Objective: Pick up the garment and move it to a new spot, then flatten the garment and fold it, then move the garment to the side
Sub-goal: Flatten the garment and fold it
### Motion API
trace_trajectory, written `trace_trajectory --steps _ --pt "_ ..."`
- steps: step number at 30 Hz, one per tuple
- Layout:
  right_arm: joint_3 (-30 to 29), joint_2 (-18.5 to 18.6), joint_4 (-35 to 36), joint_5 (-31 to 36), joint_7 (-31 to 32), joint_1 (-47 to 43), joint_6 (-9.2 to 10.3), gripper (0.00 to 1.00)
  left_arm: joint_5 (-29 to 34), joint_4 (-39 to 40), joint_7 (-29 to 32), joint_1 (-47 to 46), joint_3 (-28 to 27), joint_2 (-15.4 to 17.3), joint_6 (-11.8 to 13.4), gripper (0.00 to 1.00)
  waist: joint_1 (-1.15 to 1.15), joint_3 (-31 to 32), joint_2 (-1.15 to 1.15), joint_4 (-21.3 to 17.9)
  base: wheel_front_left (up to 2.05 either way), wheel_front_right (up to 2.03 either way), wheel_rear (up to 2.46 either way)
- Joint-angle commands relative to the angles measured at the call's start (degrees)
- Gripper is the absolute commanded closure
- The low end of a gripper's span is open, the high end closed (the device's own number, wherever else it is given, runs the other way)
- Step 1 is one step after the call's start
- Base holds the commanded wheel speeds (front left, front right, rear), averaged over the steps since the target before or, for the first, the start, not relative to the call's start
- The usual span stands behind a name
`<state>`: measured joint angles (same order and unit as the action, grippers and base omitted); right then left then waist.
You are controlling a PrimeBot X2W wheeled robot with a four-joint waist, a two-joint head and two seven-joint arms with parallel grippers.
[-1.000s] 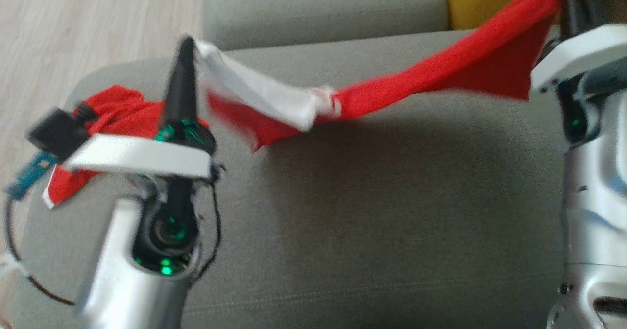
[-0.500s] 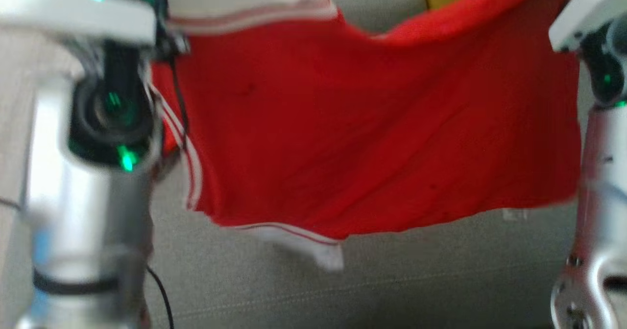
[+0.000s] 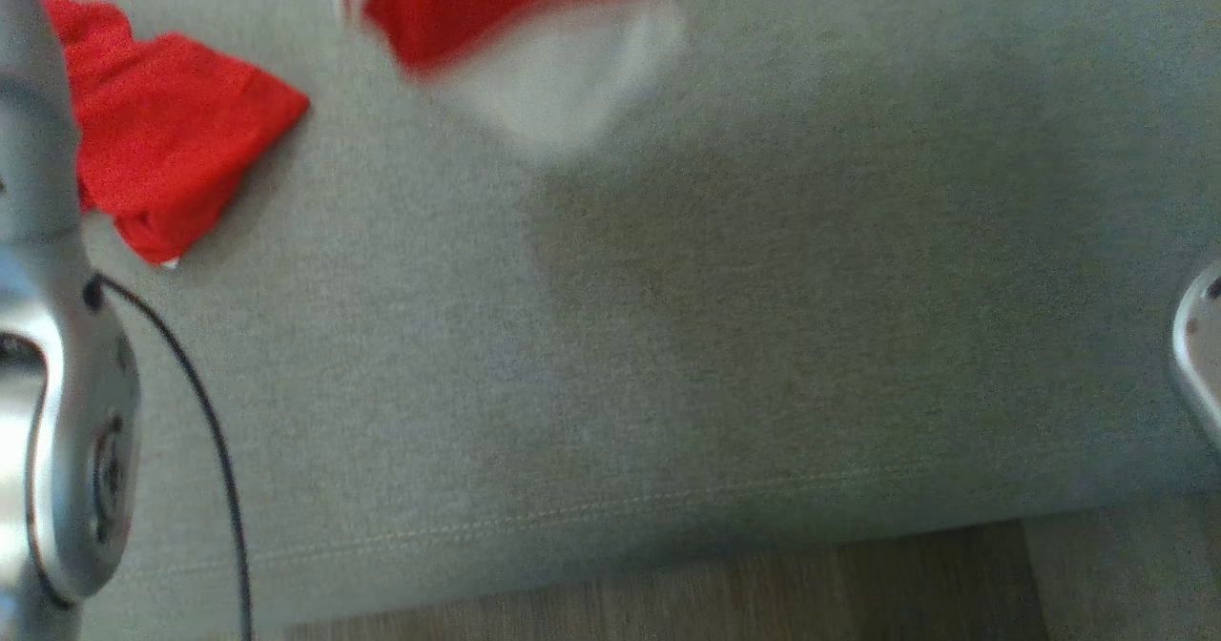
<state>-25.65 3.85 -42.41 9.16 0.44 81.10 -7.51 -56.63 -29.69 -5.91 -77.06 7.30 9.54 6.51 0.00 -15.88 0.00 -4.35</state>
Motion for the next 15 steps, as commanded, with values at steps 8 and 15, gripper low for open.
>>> trace_trajectory --steps 8,15 --pt "-2.7 -1.0 -12.0 0.5 -14.7 8.4 0.02 1.00 -0.5 -6.7 -4.3 -7.5 1.0 -2.2 -8.5 1.00 0.00 -5.9 0.00 4.3 0.00 0.00 0.00" --pt "-2.4 -0.5 -12.7 -3.2 -15.4 -2.7 0.02 1.00 -1.0 -6.1 -2.2 2.2 5.5 -3.9 -11.8 1.00 0.00 -6.0 0.00 6.4 0.00 0.00 0.00"
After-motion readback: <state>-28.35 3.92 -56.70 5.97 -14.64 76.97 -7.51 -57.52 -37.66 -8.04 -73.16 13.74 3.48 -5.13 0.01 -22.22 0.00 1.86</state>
